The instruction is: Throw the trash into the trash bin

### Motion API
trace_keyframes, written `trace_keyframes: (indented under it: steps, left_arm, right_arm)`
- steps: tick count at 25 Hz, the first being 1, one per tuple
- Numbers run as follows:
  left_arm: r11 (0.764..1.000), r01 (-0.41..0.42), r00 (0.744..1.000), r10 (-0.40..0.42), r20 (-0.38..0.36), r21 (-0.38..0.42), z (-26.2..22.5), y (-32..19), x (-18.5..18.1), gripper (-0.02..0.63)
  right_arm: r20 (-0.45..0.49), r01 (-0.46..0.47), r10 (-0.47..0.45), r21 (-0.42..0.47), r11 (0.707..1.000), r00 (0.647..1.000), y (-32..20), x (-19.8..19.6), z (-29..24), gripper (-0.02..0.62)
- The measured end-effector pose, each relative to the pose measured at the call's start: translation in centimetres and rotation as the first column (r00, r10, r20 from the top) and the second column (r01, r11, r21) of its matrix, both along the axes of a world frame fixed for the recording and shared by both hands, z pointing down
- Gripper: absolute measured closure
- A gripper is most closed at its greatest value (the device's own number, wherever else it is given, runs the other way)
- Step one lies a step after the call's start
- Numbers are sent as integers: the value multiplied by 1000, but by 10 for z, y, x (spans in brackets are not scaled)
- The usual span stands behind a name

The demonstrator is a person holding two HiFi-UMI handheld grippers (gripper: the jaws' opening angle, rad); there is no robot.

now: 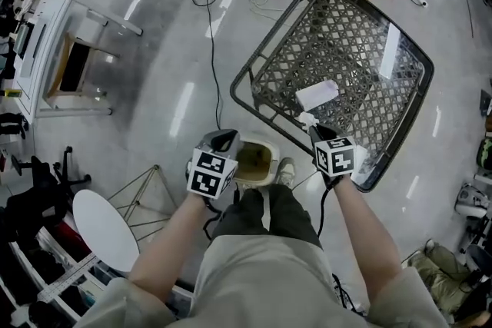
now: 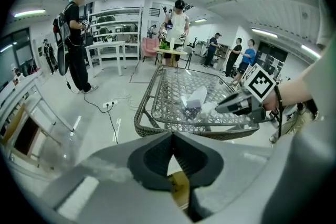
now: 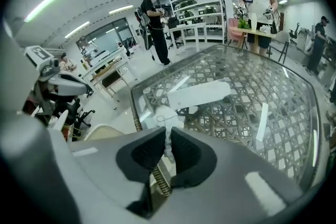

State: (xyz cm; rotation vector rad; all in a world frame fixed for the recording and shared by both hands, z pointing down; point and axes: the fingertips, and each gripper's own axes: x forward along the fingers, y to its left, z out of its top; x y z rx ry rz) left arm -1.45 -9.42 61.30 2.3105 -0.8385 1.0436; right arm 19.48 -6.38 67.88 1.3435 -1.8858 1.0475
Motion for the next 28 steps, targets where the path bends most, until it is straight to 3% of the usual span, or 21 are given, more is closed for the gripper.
trace_keyframes:
  steps: [5, 10, 18, 24, 28]
  left_arm:
    - [999, 52, 999, -52, -5, 16, -10, 1, -24, 604]
    - [992, 130, 992, -130, -1, 10, -10, 12, -58, 604]
    - [963, 265, 964, -263, 40, -51, 21, 53, -131, 604]
    - [930, 353, 935, -349, 61, -100, 52, 84, -171, 604]
    - [915, 388, 922, -384, 57, -109, 73, 91, -185, 603]
  right_arm:
    - [60, 115, -116, 25, 993, 991, 7, -45, -26, 563]
    - [101, 250, -248, -17, 968, 964, 23, -99, -14, 563]
    - [148, 423, -403, -149, 894, 903, 56, -179, 48, 562]
    - [128, 529, -514, -223, 819, 848, 66, -210, 101, 561]
    - [119, 552, -541, -275, 787, 832, 72, -218, 144, 561]
